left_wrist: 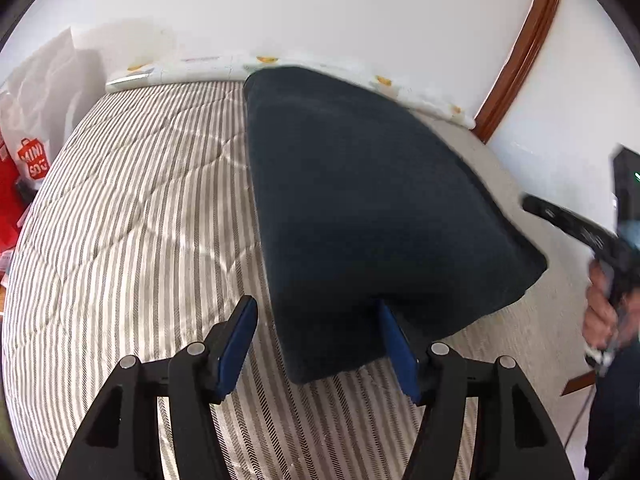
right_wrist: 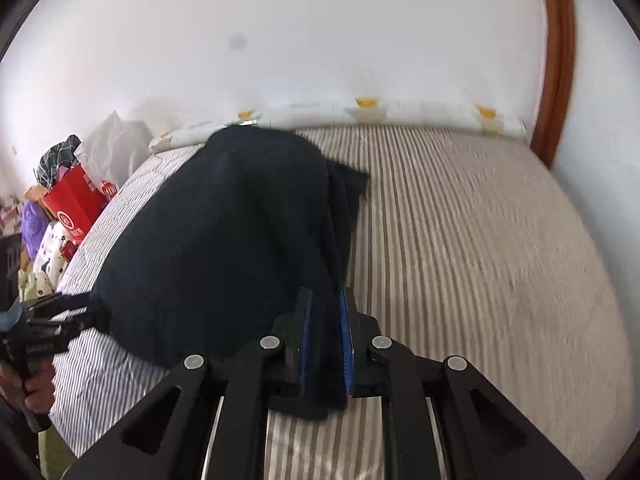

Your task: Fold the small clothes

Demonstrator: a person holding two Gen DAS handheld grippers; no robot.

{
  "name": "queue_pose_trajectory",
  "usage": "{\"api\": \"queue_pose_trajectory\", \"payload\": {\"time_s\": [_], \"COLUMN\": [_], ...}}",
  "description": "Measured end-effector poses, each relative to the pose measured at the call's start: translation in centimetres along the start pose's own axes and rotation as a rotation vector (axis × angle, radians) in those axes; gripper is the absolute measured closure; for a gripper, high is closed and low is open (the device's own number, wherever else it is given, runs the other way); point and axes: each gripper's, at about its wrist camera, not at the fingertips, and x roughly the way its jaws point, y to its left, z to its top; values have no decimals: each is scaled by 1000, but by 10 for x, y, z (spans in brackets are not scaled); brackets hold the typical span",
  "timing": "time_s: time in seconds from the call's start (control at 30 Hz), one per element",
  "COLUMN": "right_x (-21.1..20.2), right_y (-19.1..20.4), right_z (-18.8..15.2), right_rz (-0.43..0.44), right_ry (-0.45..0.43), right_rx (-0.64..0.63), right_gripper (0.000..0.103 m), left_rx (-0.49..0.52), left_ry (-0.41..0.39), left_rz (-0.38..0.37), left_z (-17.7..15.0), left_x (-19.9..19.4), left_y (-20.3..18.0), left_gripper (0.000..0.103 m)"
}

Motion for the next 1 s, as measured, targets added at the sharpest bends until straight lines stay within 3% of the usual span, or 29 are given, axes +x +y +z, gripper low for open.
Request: {"api": "queue_pose_trajectory", "payload": {"time_s": [0.03,0.1,0.17,0.33,0.53,0.63,0.73,0.93,1.0], "right_x": [4,17,32,81,128,140,149,167,172], "right_y": [0,-2,-3,-11,-25,-28,-32,-44,-46], "right_z": [10,32,50,81,87,88,90,90,90], "right_rz": [5,11,14,54,83,92,76,173,218], "right_ry": [4,10,22,114,205,223,229,260,263], "right_rx": [-3,3,2,63,117,134,136,205,225], "right_gripper": [83,66,59,58,56,49,33,33,43], "left_rx": [1,10,24,5,-11,-14,-22,-42,-47], "left_ry": [-16,-49,-66,-62,-58,-54,-46,-37,-36], "left_rz": [-3,19,52,75,62,48,39,5,2], "left_z": [3,13,23,43,60,65,70,72,74], "left_x": [-4,-11,-12,-1,15,24,33,41,42], "left_y": [0,1,1,11,21,23,25,30,31], "left_gripper": [42,42,42,42,42,42,42,42,42]}}
